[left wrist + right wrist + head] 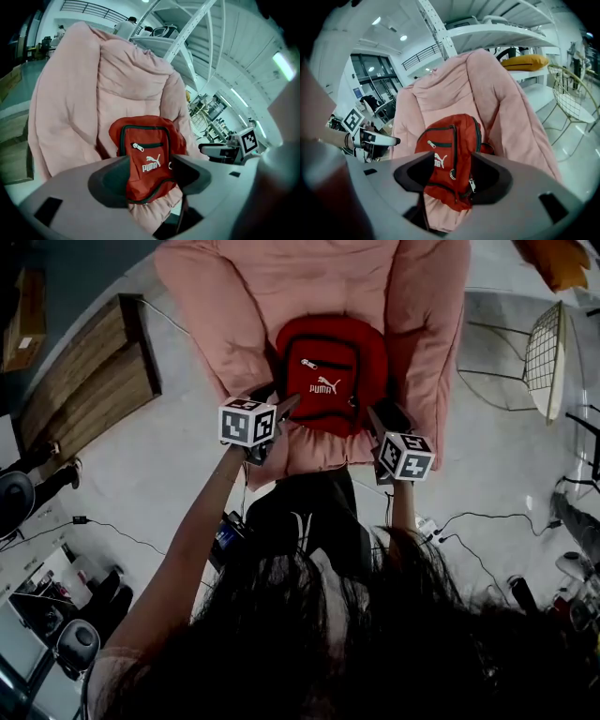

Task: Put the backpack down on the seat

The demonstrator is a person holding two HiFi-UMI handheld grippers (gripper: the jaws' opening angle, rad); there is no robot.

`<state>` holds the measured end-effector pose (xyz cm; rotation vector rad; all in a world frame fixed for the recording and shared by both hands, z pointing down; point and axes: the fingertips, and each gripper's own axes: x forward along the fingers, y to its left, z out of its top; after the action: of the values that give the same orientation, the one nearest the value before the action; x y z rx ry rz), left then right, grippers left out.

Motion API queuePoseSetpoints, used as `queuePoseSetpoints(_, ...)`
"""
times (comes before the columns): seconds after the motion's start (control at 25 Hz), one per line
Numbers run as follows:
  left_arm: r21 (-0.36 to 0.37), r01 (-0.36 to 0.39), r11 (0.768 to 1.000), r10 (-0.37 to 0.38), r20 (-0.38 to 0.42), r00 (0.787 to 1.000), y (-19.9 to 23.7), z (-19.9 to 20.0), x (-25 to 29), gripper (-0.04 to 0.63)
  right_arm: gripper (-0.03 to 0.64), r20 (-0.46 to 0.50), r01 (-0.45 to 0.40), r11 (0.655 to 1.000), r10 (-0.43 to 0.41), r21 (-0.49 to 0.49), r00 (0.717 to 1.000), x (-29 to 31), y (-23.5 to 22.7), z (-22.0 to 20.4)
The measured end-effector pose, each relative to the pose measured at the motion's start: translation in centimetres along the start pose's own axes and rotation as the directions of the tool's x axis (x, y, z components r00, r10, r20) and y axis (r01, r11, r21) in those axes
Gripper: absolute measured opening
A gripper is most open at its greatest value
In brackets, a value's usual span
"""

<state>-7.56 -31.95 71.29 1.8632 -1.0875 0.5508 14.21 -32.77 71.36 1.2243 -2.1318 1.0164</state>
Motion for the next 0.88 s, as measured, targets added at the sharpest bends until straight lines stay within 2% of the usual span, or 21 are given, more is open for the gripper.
queuePoseSetpoints(0.28,0.066,0.096,0.993,-0.103,0.114,0.988,-5.4,0.5,-6.5,0.282,0.249,0.158,-0.016,1.000,0.015,0.010,0.987,-6.6,6.2,3.2)
queuePoseSetpoints(0.52,0.151,0.149,0.977,-0.178,0.198,0.964,-9.9,0.1,-13.1,0.267,0.214,0.295,-0.080,0.996,0.064,0.041,0.953,-11.5,12.7,5.5)
queuePoseSetpoints(0.72,0.181,0.175,0.968,-0.217,0.245,0.945,-11.3,-2.0,-19.0,0.250,0.174,0.356,-0.123,0.992,0.111,0.013,0.928,-15.0,18.8,4.8)
queuePoseSetpoints(0.88,0.180,0.172,0.969,-0.220,0.297,0.929,-11.3,-3.7,-23.2,0.188,0.128,0.382,-0.155,0.988,0.143,0.001,0.913,-17.5,23.0,2.8)
